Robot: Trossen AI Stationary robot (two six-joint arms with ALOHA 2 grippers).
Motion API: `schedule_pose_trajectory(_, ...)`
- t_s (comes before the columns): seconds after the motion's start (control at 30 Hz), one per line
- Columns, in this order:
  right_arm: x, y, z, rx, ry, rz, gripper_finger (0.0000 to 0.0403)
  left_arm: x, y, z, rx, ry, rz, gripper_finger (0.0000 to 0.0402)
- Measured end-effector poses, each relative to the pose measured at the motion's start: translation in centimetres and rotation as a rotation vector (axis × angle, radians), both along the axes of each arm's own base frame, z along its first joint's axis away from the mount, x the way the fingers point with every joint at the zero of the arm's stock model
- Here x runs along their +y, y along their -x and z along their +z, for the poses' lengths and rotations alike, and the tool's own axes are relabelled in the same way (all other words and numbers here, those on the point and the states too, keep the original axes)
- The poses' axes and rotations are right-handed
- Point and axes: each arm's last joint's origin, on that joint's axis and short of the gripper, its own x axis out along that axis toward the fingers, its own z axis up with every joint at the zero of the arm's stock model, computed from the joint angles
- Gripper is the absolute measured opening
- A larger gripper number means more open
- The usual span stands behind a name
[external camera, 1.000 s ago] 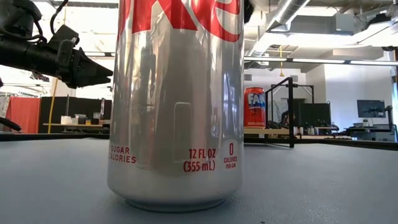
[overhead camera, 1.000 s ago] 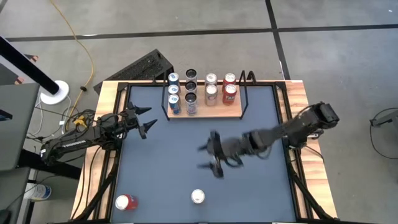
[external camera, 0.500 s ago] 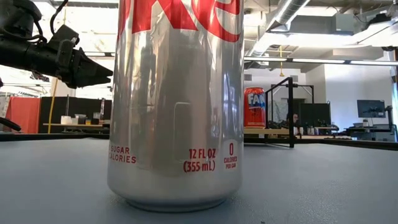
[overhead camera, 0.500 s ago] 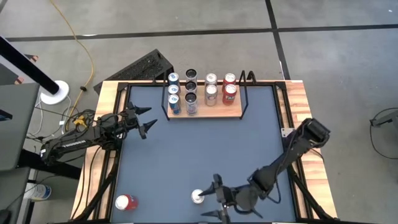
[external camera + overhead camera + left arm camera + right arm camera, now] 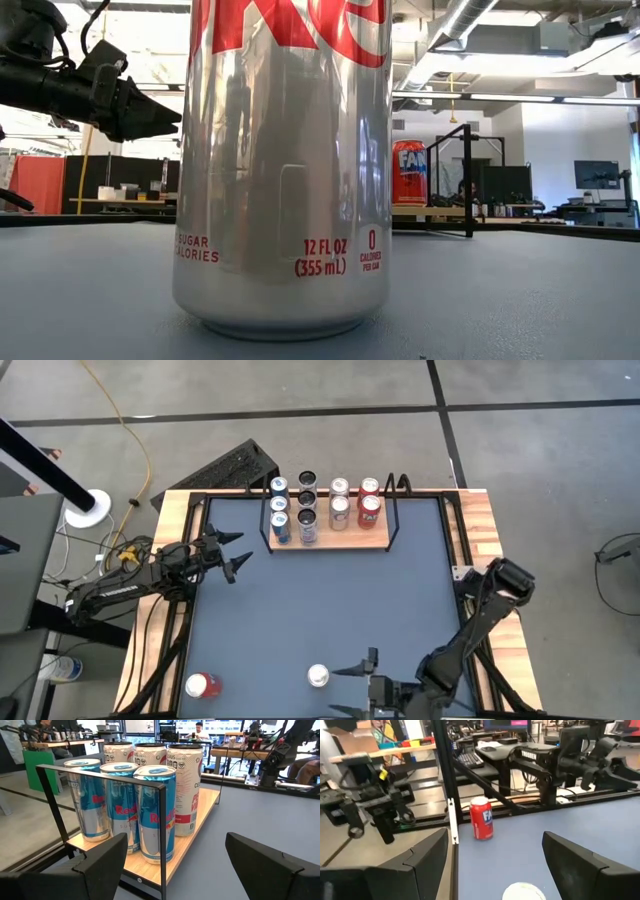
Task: Place canned beverage on shelf
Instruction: Put the silver soda can onto the shelf aligned with the other silver soda cans
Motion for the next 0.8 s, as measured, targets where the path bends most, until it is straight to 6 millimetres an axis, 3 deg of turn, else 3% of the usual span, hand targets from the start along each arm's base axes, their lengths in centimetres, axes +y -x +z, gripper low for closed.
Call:
schedule_pose_trajectory(0.3,-1.4,-3.7,-4.5,0.052,-0.05,-0.098,0.0324,0.0,0.0,0.0,0.001,0.0,0.0,0.0327)
schedule_pose_trajectory(0.57,-3.0,-5.0,-6.1,0.135,-0.084,-0.117,0.0393,0.0,0.0,0.0,0.0,0.0,0.0,0.0327)
schedule_pose_trajectory(0.8,-3.5,-5.1,-6.8,0.2,-0.031,-0.122,0.0388,0.0,0.0,0.0,0.0,0.0,0.0,0.0327)
